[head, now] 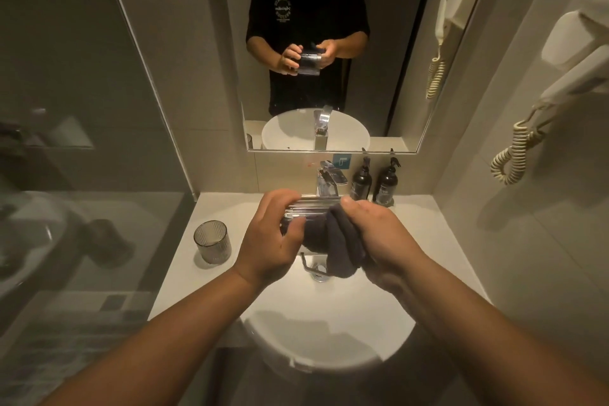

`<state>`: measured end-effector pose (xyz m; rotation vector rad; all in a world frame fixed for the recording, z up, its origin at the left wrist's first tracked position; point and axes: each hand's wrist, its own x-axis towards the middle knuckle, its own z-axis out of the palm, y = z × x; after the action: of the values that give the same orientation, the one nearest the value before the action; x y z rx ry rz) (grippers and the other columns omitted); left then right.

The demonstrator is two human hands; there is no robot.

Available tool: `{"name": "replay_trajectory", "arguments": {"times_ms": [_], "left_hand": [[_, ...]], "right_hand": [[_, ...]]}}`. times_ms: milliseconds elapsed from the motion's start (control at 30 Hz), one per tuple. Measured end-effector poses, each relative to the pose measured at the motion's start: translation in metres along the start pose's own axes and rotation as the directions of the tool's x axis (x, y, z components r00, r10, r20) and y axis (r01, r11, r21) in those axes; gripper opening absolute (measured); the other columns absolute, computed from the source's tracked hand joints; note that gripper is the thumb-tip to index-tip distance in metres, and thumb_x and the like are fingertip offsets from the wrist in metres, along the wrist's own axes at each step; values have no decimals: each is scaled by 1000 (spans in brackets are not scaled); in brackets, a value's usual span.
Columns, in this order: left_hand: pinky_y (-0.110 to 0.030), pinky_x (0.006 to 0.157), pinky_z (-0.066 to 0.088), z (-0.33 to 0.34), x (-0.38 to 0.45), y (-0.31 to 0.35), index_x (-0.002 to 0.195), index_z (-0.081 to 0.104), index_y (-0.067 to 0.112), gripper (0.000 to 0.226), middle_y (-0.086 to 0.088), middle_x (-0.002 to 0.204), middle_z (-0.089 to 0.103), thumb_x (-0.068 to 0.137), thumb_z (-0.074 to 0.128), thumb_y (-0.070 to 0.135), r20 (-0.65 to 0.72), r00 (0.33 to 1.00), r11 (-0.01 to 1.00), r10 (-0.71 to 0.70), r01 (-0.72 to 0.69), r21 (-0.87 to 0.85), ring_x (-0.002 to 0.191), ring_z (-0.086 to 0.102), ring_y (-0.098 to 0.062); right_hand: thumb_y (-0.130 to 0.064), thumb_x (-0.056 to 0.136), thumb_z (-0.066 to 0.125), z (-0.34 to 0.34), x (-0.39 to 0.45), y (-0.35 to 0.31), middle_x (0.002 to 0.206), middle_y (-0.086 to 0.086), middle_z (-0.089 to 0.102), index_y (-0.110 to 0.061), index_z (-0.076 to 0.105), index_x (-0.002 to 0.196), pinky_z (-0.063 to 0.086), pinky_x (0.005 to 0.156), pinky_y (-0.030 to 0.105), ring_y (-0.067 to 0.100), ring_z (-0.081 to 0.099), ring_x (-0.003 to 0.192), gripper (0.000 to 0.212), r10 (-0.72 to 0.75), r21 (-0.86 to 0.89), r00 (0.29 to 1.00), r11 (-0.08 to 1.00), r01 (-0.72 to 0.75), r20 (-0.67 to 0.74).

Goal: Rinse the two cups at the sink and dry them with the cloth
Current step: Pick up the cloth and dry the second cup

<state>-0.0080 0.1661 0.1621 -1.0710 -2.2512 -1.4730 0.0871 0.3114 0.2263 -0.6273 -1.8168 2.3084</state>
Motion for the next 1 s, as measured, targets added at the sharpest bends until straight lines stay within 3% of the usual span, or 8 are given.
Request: {"name": "replay_trajectory", "arguments": {"times_ms": [200, 333, 433, 567, 667, 800, 900, 1000], "left_hand": [[2, 78, 39, -3, 2, 2, 125, 53, 28, 49, 18, 113, 51, 81, 55, 49, 235, 949, 976, -210, 219, -10, 102, 51, 12], [-18, 83, 50, 3, -5, 3, 104, 54, 45, 30, 20, 106, 63, 76, 60, 54, 216, 906, 893, -365, 406, -194, 99, 61, -1], [-46, 84, 55, 10, -5, 8, 101, 65, 33, 35, 0, 105, 69, 75, 66, 55, 244, 799, 658, -550, 595, -462, 97, 67, -21], [-51, 84, 58, 8, 0, 7, 108, 66, 19, 38, -9, 102, 71, 96, 52, 52, 410, 510, 168, -756, 757, -632, 88, 70, -29], [-52, 81, 59, 7, 2, 7, 97, 64, 16, 40, -11, 99, 68, 96, 51, 54, 438, 419, 13, -795, 734, -679, 85, 68, -32], [-52, 83, 59, 18, 0, 19, 95, 66, 15, 42, -16, 106, 71, 97, 49, 53, 485, 434, -23, -759, 727, -686, 89, 69, -34], [-50, 91, 56, 25, -4, 25, 105, 77, 21, 49, -17, 113, 74, 100, 40, 54, 556, 503, 11, -662, 749, -663, 101, 73, -31], [-46, 91, 55, 16, -8, 23, 117, 72, 20, 45, -20, 119, 71, 99, 43, 49, 555, 578, 102, -599, 742, -662, 107, 70, -32]], "right_hand": [[-30, 100, 49, -10, 8, -9, 102, 18, 72, 1, 65, 109, 55, 74, 31, 22, 70, 88, 37, 122, -44, 992, 992, -120, 44], [-30, 98, 53, -21, 11, -21, 97, 19, 67, 9, 60, 112, 52, 68, 29, 20, 64, 82, 42, 104, -126, 991, 988, -93, 83], [-31, 97, 53, -33, 13, -30, 85, 12, 64, 0, 64, 101, 47, 68, 32, 19, 59, 76, 33, 3, -104, 1000, 995, -3, 3], [-30, 98, 51, -45, 8, -33, 88, 6, 66, -15, 62, 91, 46, 77, 38, 19, 59, 84, 20, -257, -18, 934, 965, 261, -249], [-37, 87, 52, -40, -7, -21, 89, 4, 61, -24, 56, 93, 48, 67, 33, 15, 58, 79, 15, -457, -110, 823, 887, 448, -336], [-41, 88, 50, -19, -23, 18, 116, -20, 57, -56, 46, 110, 50, 88, 29, 13, 59, 106, 27, -641, -518, 766, 670, 532, -42], [-42, 89, 49, -5, -16, 46, 148, -11, 39, -37, 44, 122, 19, 115, 31, 12, 25, 143, 34, -673, -782, 687, 260, 567, 274], [-50, 88, 51, -5, -16, 50, 156, -13, 17, -33, 30, 139, 2, 115, 27, 4, 1, 147, 58, -621, -797, 702, 199, 570, 347]]}}
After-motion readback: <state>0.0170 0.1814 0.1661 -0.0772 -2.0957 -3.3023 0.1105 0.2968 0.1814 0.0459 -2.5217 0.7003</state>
